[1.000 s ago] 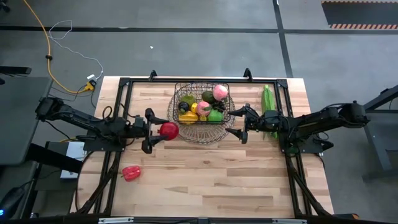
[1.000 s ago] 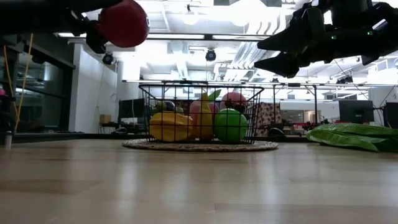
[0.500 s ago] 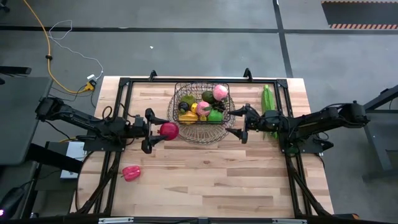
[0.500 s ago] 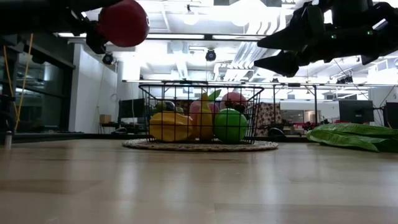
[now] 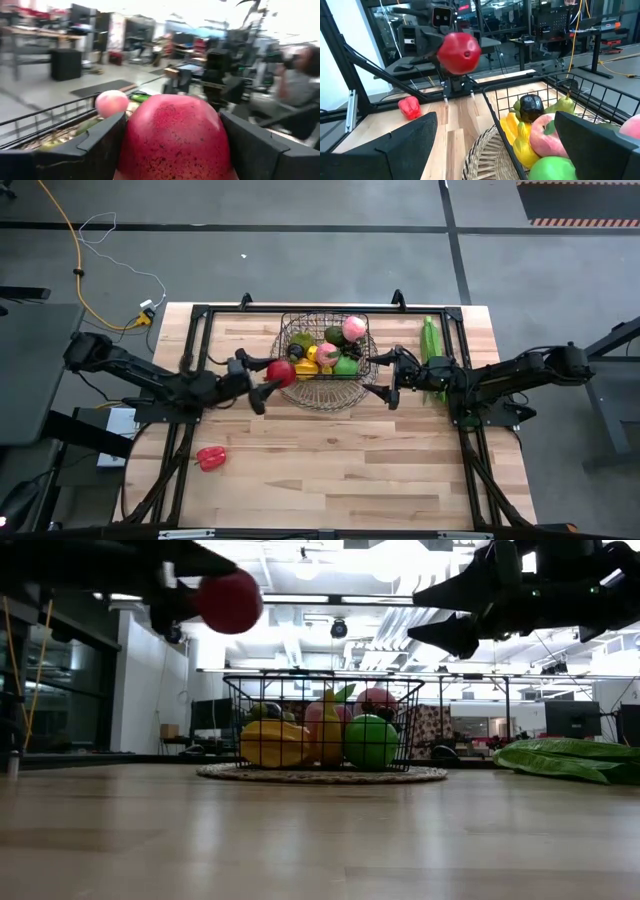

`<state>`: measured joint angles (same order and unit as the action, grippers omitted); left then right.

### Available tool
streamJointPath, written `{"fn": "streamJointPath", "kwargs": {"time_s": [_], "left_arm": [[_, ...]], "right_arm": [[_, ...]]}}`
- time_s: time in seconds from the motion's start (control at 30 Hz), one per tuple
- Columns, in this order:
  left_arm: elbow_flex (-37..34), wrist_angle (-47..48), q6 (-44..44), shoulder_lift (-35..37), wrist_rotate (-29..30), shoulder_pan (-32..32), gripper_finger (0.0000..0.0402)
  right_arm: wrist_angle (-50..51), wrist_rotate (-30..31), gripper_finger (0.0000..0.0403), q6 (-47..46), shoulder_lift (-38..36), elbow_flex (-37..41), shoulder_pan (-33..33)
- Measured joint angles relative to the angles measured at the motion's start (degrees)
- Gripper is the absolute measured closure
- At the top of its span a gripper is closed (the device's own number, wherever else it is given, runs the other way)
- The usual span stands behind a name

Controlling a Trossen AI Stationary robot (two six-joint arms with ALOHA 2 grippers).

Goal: Build produce basket
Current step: Put the pomegranate into the black wire basket

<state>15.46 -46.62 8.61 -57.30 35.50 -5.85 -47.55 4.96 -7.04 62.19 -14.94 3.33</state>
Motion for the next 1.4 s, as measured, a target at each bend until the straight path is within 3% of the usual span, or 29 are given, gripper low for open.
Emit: {"fn": "streamJointPath", "kwargs": {"time_s": [0.2, 0.27, 0.67, 1.4], "left_arm": [[7.74, 0.21, 0.23, -11.65, 12.88, 0.5, 0.0112], [9.73, 0.21, 0.19, -14.88, 14.23, 1.37, 0.0112], [15.57, 0.2, -0.48, -27.23, 13.22, 8.19, 0.0112], [15.94, -0.22, 0.43, -31.36, 8.6, 10.4, 0.0112]], "right_arm": [[0.16, 0.01, 0.001, -0.01, 0.0, 0.0, 0.02], [0.29, 0.01, 0.001, -0.01, 0.0, 0.0, 0.01], [0.8, 0.01, 0.001, -0.01, 0.0, 0.0, 0.02], [1.02, 0.03, 0.001, -0.03, 0.0, 0.0, 0.02]]}}
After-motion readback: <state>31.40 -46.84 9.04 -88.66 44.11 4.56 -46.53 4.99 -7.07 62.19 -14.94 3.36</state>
